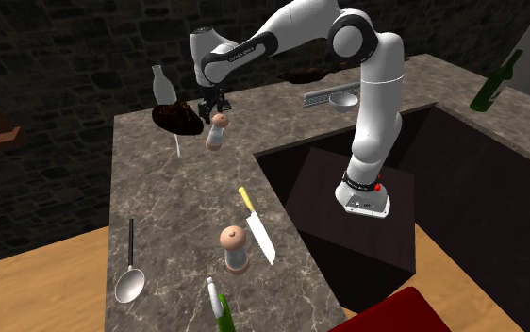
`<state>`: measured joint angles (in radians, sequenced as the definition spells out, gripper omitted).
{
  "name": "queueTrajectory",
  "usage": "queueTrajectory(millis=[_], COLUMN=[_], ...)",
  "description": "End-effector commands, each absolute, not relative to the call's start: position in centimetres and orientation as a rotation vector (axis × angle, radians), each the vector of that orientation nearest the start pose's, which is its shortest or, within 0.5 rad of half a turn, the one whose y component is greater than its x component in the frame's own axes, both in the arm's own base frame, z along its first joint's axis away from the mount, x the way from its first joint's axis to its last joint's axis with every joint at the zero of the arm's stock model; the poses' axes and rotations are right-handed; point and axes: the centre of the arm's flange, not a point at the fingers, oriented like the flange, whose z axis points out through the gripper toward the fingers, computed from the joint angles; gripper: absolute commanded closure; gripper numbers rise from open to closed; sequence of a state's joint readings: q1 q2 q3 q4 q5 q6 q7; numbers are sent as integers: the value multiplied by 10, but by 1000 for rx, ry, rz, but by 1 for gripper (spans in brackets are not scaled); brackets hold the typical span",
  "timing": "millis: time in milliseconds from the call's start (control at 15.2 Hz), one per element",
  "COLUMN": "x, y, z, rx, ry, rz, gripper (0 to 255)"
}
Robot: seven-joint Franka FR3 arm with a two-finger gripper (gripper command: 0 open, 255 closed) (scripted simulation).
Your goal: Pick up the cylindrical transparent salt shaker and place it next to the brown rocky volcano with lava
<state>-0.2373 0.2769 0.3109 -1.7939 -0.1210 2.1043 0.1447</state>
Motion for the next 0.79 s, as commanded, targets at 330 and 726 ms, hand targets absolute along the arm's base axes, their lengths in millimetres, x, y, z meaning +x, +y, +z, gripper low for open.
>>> queueTrajectory(millis=[330, 726], x=[630, 630], y=[29, 29], z=[456, 456], rx=[-3157, -3157], ry=[40, 40], rz=[-80, -80], gripper=[0, 0])
